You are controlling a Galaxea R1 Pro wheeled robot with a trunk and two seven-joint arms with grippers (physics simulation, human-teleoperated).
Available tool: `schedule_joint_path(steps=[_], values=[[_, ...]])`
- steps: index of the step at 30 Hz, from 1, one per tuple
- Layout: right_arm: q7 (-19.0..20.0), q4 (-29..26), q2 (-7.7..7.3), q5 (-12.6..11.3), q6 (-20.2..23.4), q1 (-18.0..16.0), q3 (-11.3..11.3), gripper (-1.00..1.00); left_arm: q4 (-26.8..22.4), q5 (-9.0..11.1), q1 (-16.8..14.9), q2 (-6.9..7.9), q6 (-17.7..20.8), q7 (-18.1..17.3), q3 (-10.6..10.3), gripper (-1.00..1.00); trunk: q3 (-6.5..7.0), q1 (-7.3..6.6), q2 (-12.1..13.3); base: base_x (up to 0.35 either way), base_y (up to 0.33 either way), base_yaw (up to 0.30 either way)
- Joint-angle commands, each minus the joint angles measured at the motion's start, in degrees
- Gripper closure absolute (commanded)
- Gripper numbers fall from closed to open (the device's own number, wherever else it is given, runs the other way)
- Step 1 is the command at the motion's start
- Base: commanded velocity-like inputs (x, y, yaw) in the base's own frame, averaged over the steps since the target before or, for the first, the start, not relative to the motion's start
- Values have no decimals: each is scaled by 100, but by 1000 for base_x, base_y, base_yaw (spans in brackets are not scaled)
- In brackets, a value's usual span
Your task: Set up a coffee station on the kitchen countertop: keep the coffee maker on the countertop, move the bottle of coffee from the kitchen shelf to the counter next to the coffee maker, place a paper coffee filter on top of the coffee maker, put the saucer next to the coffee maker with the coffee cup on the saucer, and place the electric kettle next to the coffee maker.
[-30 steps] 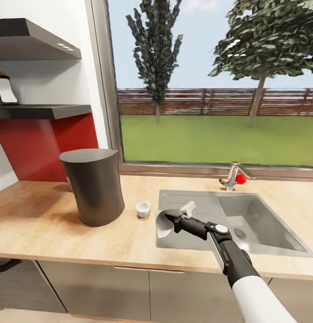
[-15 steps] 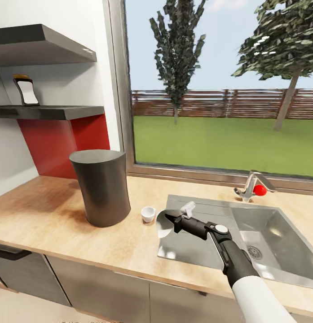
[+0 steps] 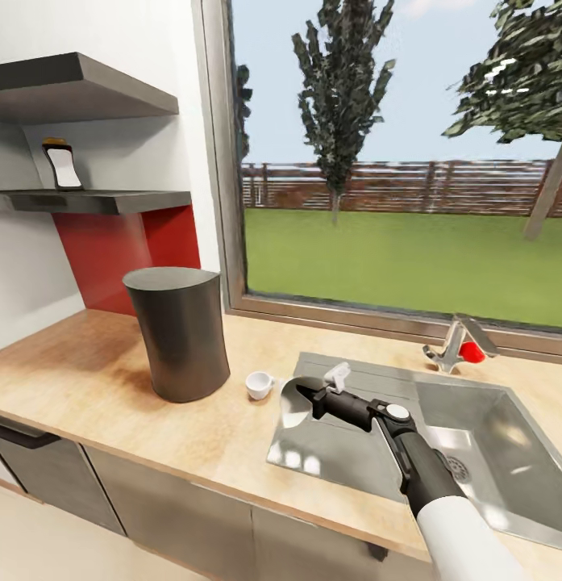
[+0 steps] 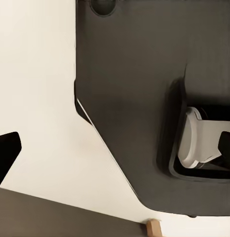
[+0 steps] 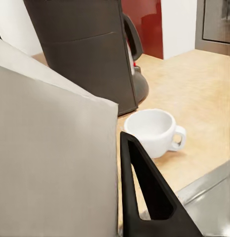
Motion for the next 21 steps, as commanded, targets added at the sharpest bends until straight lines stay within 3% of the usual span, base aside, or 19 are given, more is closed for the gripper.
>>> schedule_joint_path(steps=[1,6,15,21], values=[[22,-6,2,-8,51,-4,-6,100,-11,15,2,-3,-8,15,10,-100,-12,4,-12,0,-269,7],[22,-10,2,-8,53,-5,-6,100,-11,15,1,-3,-8,15,10,-100,-12,4,-12,0,-231,2],[22,-15,2,-8,55,-5,-6,100,-3,15,2,1,-8,15,10,-100,-16,4,-12,0,-8,11],[22,-15,2,-8,55,-5,-6,100,-3,15,4,1,-8,15,12,-100,-46,4,-12,0,0,120]])
